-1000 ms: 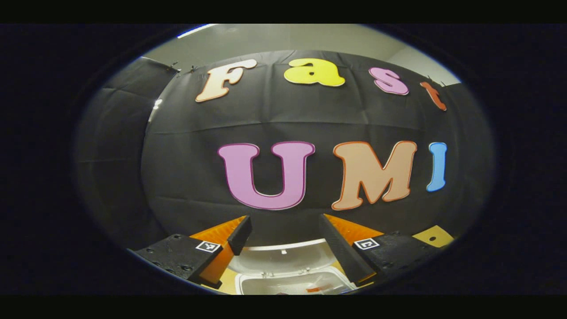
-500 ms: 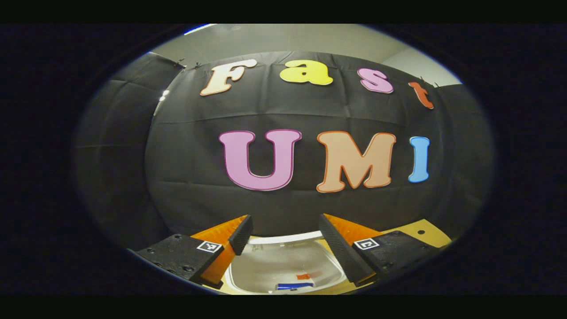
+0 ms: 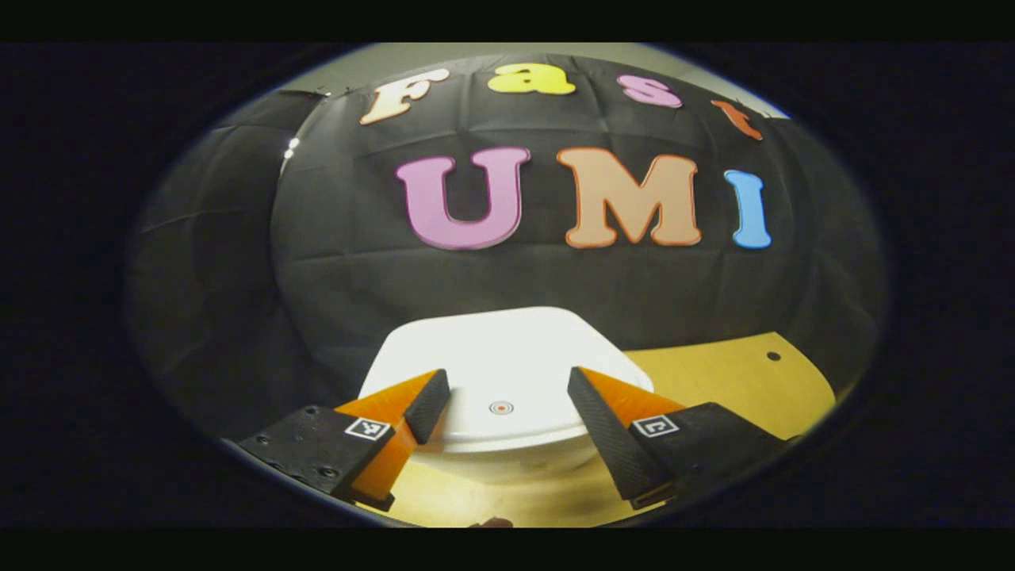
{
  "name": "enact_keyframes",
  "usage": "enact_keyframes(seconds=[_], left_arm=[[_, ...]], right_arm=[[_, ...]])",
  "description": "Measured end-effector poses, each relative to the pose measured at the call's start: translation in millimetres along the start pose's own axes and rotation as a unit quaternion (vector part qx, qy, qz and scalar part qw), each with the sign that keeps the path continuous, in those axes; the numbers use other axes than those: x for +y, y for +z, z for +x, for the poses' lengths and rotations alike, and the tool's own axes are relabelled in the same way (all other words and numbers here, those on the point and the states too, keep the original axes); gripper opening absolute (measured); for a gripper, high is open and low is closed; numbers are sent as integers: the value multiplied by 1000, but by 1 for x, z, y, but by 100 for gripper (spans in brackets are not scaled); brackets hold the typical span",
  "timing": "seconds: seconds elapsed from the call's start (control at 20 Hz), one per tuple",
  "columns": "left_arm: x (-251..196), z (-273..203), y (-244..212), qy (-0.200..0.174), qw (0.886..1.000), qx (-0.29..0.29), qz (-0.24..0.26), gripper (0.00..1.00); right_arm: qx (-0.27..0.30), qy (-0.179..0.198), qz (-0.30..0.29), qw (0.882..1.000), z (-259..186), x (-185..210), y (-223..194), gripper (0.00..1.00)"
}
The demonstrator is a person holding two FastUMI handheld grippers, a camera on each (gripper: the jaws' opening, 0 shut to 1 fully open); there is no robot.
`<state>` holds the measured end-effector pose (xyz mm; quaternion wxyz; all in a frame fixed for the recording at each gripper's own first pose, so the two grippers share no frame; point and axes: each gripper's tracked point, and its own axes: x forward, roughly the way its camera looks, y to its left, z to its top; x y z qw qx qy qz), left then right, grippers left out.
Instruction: Press the lid of the desktop garbage bin to open it, pick up the crumpled paper on the desktop and throw it into the bin, then pick up the pop can on the desktop and drop it into the bin, and finally close the garbage bin lid.
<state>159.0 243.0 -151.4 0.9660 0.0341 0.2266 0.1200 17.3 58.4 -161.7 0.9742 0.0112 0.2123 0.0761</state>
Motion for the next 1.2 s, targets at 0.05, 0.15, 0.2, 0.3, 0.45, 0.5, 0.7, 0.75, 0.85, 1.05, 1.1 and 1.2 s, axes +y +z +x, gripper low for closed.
enact_keyframes(seconds=[0.05,0.15,0.2,0.3,0.45,0.5,0.7,0.75,0.85,1.05,1.1,1.2], left_arm=[[-2,2,-16,2,1000,18,-7,97],[-1,5,-14,4,999,-5,-32,95],[-2,6,-13,2,1000,-5,-31,95],[-2,6,-19,1,1000,7,-25,94],[-2,3,-11,-5,1000,-12,-18,96],[0,4,-7,-3,1000,-20,-18,92],[5,3,6,13,999,-33,-36,92],[7,-1,13,18,998,-40,-41,92],[3,-18,34,17,996,-65,-52,92],[-34,-84,75,-15,989,-136,-62,92],[-44,-105,80,-17,986,-152,-58,92],[-69,-146,84,-21,982,-181,-40,92]], right_arm=[[-1,0,3,1000,0,-1,-1,96],[4,-3,15,1000,4,-5,-5,96],[6,-3,23,1000,4,-5,-8,96],[10,-7,28,1000,5,-6,-11,96],[12,-4,25,1000,4,-4,-11,95],[9,-2,23,1000,4,-3,-8,94],[-5,-6,19,1000,-1,-9,7,94],[-12,-6,23,1000,-3,-10,13,94],[-34,-6,30,999,-7,-12,30,94],[-80,-15,32,996,-9,-27,71,94],[-88,-15,33,995,-9,-30,78,94],[-106,-7,33,994,-10,-35,93,94]])
